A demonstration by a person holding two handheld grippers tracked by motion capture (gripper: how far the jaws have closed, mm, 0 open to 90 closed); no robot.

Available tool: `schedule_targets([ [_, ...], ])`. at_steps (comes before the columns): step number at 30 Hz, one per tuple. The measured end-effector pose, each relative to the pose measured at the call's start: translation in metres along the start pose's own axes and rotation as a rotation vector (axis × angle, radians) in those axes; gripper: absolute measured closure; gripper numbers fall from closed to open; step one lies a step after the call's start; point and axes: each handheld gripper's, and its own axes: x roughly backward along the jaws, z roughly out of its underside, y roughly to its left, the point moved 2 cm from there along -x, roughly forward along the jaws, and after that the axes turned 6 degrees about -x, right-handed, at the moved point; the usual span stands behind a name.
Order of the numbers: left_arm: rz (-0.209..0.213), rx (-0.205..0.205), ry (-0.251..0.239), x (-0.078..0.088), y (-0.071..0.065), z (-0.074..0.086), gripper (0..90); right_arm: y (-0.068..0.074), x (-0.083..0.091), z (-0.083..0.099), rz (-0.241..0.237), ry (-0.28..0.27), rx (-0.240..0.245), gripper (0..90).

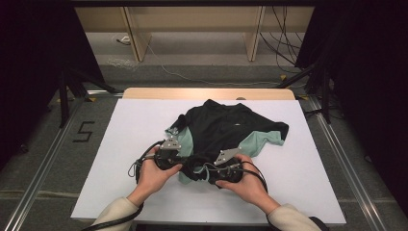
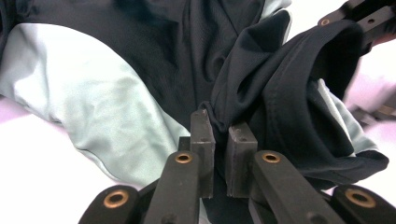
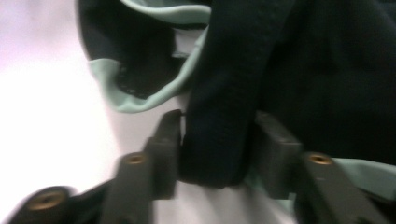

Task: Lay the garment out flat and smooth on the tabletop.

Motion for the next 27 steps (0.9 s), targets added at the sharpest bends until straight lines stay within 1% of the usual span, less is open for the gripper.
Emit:
schedule_targets([
  [1,-0.001,-0.002,0.0,0.0,0.0,0.0,83.6,0.0,0.0,0.0,0.005,0.001,0.002,64.3],
  [2,-0.001,-0.007,0.003,0.0,0.0,0.0,83.6,0.0,0.0,-0.001,0.002,0.011,0.004,69.7],
  [3,-0.002,-0.008,0.003,0.0,0.0,0.0,83.6,0.0,0.003,-0.002,-0.006,0.013,0.014,81.0],
  [4,-0.001,-0.01,0.002,0.0,0.0,0.0,83.6,0.0,0.003,-0.002,-0.006,0.013,0.014,81.0],
  [5,0.001,-0.012,0.002,0.0,0.0,0.0,83.6,-0.001,0.008,-0.003,-0.009,0.024,0.015,82.8],
  [6,0.006,-0.02,-0.002,0.0,-0.001,0.0,83.6,-0.001,0.011,-0.003,-0.019,0.026,0.012,83.2],
  [8,0.008,-0.023,-0.002,0.0,-0.003,-0.001,83.6,-0.002,0.013,-0.003,-0.023,0.026,0.014,83.4],
  [10,0.008,-0.038,-0.001,0.0,-0.005,-0.001,83.6,-0.003,0.029,-0.001,-0.043,0.035,0.015,83.6],
  [11,0.009,-0.044,-0.001,0.0,-0.006,-0.001,83.6,-0.003,0.029,-0.001,-0.043,0.035,0.015,83.6],
  [12,0.01,-0.057,0.003,0.0,-0.008,-0.002,83.6,-0.004,0.033,0.0,-0.049,0.041,0.021,83.6],
  [13,0.012,-0.061,0.004,0.0,-0.01,-0.002,83.5,-0.007,0.041,0.002,-0.073,0.051,0.018,83.5],
  [14,0.021,-0.075,0.005,-0.001,-0.012,-0.003,83.6,-0.007,0.041,0.002,-0.073,0.051,0.018,83.5],
  [15,0.035,-0.09,0.003,-0.002,-0.015,-0.003,83.6,-0.008,0.045,0.002,-0.092,0.037,0.0,83.5],
  [16,0.048,-0.105,0.004,-0.002,-0.018,-0.004,83.6,-0.01,0.05,0.003,-0.105,0.036,-0.009,83.5],
  [19,0.069,-0.158,0.018,-0.006,-0.031,-0.006,83.6,-0.014,0.062,0.005,-0.1,0.054,0.007,83.4],
  [20,0.076,-0.177,0.027,-0.008,-0.035,-0.007,83.6,-0.014,0.065,0.007,-0.108,0.072,0.01,83.4],
  [23,0.089,-0.223,0.049,-0.01,-0.044,-0.007,83.6,-0.017,0.074,0.013,-0.11,0.104,0.023,83.4],
  [25,0.101,-0.229,0.057,-0.011,-0.046,-0.007,83.6,-0.019,0.078,0.016,-0.111,0.104,0.022,83.4],
  [27,0.113,-0.234,0.063,-0.011,-0.048,-0.008,83.6,-0.021,0.081,0.018,-0.127,0.102,0.012,83.3],
])
